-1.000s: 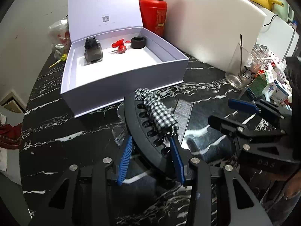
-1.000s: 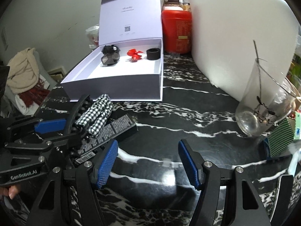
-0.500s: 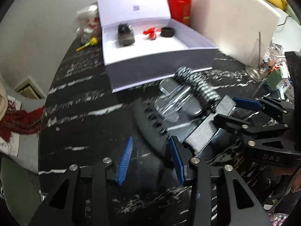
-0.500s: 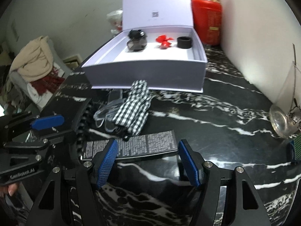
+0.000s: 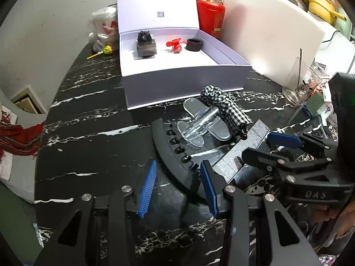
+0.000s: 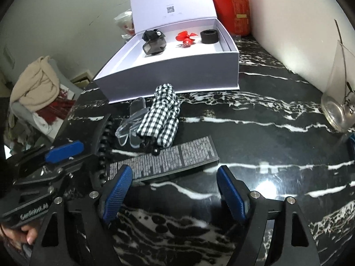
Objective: Organize rigid objects
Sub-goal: 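Grasp the black comb with the left tool while the right tool grasps the black printed box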
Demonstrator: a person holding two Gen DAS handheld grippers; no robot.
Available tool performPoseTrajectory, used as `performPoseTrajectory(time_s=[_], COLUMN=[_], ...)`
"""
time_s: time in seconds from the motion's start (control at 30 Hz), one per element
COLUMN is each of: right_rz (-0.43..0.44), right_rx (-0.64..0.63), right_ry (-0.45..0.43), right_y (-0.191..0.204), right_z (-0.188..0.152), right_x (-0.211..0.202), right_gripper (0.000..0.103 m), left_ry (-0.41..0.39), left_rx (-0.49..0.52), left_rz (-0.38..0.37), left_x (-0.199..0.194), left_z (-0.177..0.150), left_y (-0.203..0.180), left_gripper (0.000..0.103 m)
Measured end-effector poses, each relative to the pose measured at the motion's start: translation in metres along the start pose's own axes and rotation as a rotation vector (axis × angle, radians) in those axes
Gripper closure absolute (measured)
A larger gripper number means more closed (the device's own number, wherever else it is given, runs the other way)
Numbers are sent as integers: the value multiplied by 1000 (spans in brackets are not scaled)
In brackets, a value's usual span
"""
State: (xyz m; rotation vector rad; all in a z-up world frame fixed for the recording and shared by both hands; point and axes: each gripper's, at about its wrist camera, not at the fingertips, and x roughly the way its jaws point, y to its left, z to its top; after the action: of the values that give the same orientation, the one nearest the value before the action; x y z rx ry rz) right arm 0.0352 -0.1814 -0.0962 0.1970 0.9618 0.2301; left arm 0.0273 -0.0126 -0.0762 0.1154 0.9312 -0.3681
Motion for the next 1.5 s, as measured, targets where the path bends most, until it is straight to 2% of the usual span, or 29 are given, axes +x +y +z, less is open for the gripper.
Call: performPoseTrajectory(time_s=[0.37,0.47,0.53,0.7,0.83,1.03,1.17,1.2,1.3,1.4,1.47,1.5], right_rz=[-54,-84,-99,-96,-93,-81,-91,-99,-107,-100,-107,-106], right_rx=[-110,-145,-155,-143,-147,-154,-164,-172,-175,-172,-175,-174], right_ry=[-16,-33,-32,-33,-35,-36,-44,-46,-48,-45,-47,-48], right_y=[29,27,23,7,-4,-16,-19,-18,-18,-18,-18,-18], right_z=[8,3,2,-3,-10,-23,-28,-29,-31,-31,-32,-32], right_x=[19,17,14,5,-4,-17,-22,-23,-24,-24,-23,-23], right_gripper=[24,39,56,70,76,76,75,74,62,59,54,52], left_ry=[-13,-14,-8,-2,-10,-11,-4,4,25,33,52,84], left_rx=[-38,-34,-36,-40,-6,44,53,57,42,4,-9,-10], left_rz=[22,3,-17,-55,-16,75,95,109,109,101,110,116], left_x=[-8,-6,-3,6,11,15,14,14,17,18,22,28], left_z=[-6,-5,-4,4,7,9,7,7,6,5,5,4], left_y=[10,6,4,-6,-15,-24,-23,-23,-22,-19,-19,-19], left_gripper=[62,62,62,62,62,62,62,62,61,60,48,36])
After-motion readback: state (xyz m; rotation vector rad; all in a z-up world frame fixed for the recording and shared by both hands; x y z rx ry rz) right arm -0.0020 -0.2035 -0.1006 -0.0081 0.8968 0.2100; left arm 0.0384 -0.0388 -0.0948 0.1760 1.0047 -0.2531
